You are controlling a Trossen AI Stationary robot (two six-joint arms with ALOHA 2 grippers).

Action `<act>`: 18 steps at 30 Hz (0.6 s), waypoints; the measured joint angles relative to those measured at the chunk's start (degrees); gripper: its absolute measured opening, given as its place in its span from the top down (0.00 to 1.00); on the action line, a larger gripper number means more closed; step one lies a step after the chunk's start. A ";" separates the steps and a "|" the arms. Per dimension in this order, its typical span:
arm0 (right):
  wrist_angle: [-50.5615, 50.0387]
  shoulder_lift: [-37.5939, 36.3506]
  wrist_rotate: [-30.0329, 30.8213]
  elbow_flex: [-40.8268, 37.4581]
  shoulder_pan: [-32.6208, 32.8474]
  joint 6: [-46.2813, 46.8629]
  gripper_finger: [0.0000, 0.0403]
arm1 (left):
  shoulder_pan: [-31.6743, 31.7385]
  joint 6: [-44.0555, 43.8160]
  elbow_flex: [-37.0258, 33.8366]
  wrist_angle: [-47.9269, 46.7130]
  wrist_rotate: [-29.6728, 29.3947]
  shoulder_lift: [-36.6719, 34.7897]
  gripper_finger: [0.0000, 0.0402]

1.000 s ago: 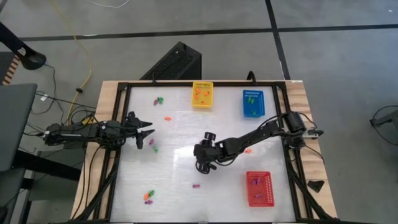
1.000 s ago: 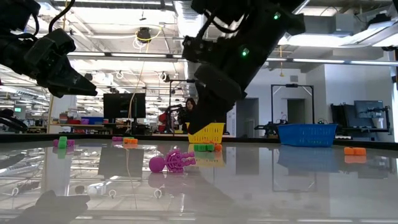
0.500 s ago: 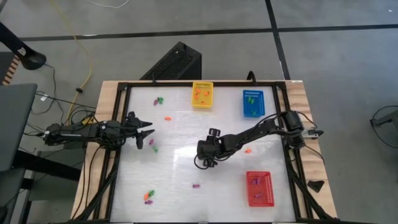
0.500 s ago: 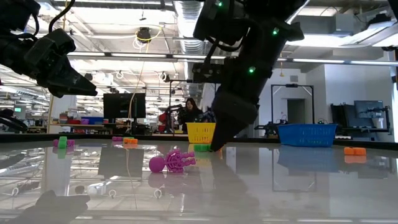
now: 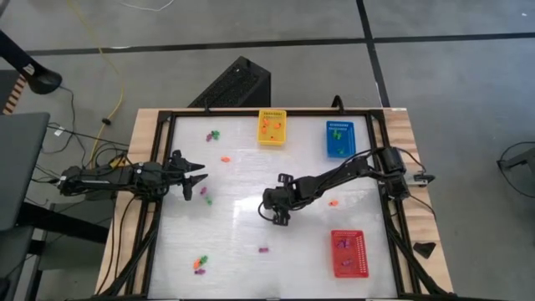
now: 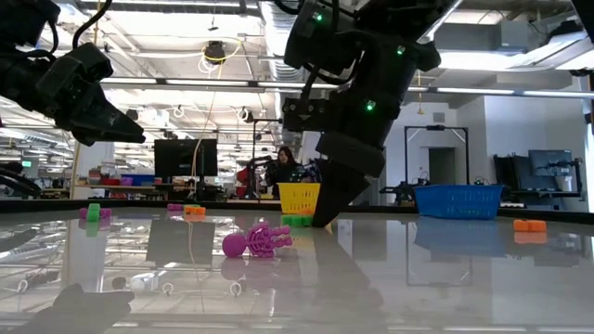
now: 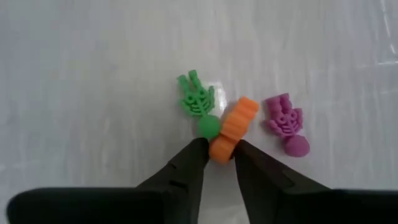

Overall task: Sort Halloween decoration
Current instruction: Put the orange skeleton toy into the yellow bin

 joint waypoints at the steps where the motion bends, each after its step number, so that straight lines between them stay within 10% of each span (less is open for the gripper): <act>1: -0.05 0.00 -0.48 -0.02 -0.44 -0.33 0.72 | 0.01 0.00 0.00 0.00 0.00 0.00 0.58; 18: -2.76 -2.47 -0.32 2.01 -2.27 -2.57 0.85 | 0.00 0.00 -0.02 0.00 -0.04 0.00 0.58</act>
